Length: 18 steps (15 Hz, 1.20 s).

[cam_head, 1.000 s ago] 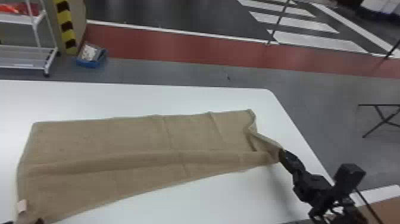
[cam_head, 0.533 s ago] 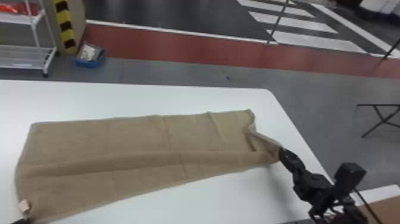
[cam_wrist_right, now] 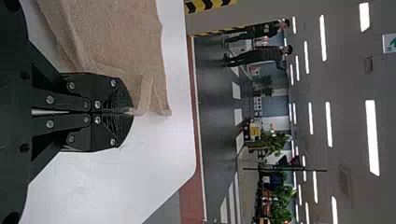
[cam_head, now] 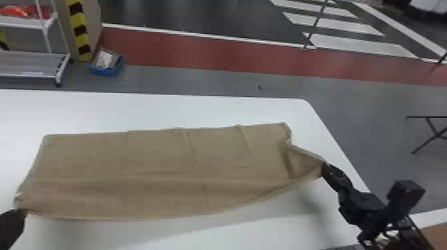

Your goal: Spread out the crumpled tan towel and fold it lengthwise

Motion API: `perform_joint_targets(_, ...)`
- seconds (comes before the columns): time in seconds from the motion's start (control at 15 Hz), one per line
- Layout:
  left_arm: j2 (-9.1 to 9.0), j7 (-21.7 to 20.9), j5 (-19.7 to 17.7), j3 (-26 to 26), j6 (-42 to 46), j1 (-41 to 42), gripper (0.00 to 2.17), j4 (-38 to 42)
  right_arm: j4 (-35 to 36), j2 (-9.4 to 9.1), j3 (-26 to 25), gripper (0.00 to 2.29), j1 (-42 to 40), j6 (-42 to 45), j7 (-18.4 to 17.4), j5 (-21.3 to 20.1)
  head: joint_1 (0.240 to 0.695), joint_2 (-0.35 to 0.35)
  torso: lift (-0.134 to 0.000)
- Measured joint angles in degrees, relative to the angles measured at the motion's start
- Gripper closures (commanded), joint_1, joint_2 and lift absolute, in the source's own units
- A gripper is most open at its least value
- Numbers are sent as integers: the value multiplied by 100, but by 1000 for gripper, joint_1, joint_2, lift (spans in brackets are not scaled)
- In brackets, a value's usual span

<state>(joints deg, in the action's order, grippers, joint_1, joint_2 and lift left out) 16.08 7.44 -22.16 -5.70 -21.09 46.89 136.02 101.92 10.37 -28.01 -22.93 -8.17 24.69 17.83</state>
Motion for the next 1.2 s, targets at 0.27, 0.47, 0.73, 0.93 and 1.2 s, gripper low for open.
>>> perform_joint_targets(0.27,9,54,-2,-54,-6,-26,1693,68,5,-15,-11,218,-132,-264,-7,-421,695,-263,-124)
perform_joint_targets(0.47,14,122,10,-66,30,-62,1693,19,-30,-19,-319,167,-288,-302,-32,-680,695,-309,-124)
perform_joint_targets(0.73,50,139,10,-69,54,-139,1693,-55,-45,-25,-817,245,-520,305,180,-765,695,-350,-124)
perform_joint_targets(0.93,53,135,10,-30,58,-164,1693,-64,-135,41,-888,444,-574,1139,734,-775,695,-350,-124)
perform_joint_targets(1.2,53,135,10,-19,58,-163,1693,-79,-608,240,-891,444,-368,1428,1787,-982,695,-319,-124)
